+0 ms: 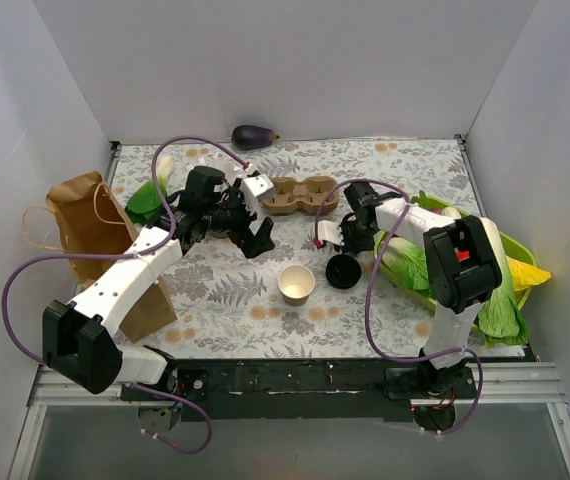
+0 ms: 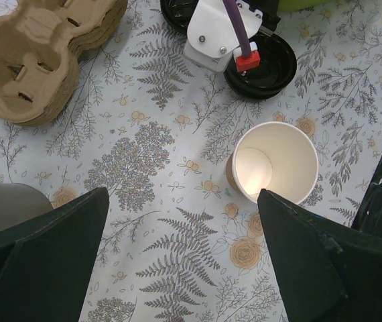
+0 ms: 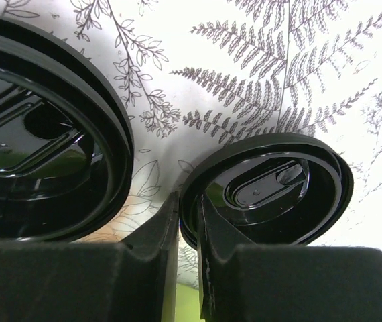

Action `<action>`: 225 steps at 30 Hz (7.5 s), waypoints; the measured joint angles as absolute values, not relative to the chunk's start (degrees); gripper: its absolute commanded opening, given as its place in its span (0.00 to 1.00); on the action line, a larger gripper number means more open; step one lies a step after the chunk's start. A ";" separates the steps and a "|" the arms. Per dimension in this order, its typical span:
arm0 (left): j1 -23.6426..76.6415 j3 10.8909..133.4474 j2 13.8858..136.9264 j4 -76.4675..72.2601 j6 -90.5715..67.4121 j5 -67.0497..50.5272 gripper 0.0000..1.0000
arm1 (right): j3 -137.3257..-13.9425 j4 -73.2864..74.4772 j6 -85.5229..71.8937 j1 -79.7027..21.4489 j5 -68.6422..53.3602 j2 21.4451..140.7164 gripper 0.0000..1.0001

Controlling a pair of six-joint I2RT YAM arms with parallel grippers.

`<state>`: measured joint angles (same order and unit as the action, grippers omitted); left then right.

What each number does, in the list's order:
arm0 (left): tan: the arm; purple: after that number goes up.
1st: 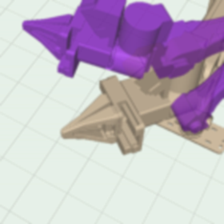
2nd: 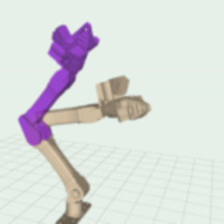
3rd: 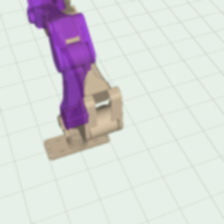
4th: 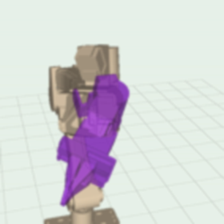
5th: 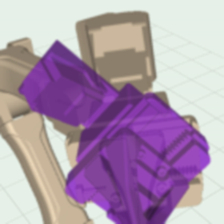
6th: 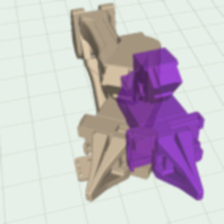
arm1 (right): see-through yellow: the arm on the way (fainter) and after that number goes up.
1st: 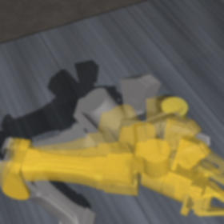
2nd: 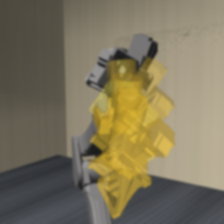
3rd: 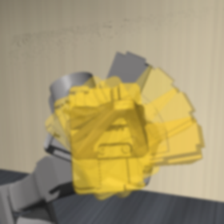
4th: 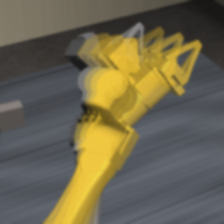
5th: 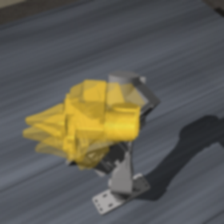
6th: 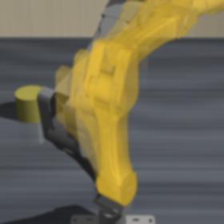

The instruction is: Pack the takeout coffee

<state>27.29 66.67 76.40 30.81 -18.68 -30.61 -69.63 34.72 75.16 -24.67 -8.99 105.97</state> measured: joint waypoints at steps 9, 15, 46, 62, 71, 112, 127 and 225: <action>27.29 64.71 76.12 30.85 -16.47 -30.63 0.95 | -82.17 48.05 64.62 -23.99 -17.45 102.98 0.01; 27.29 64.07 75.72 30.83 -16.36 -30.87 0.93 | -94.35 56.21 53.08 -23.64 -35.07 97.47 0.01; 36.14 48.62 61.30 32.32 -9.34 -26.30 0.93 | -77.93 28.58 -9.34 -24.12 -81.19 96.68 0.01; 38.37 47.99 60.01 32.32 -18.13 -29.08 0.95 | -64.60 5.85 -25.43 -26.20 -84.27 95.66 0.01; 38.33 47.99 62.81 30.48 -21.02 -29.65 0.95 | -57.41 -22.48 -46.26 -28.91 -84.62 99.96 0.01; 31.35 37.52 73.41 4.78 -52.97 -36.69 0.95 | -52.60 -36.18 -55.81 -28.95 -84.84 102.15 0.06; 31.35 36.84 78.41 2.20 -54.70 -35.73 0.93 | -52.60 -36.07 -55.79 -28.67 -84.82 104.75 0.10; 31.33 37.23 79.02 0.84 -52.82 -41.54 0.95 | -60.25 14.55 -10.79 -22.72 -71.11 105.25 0.26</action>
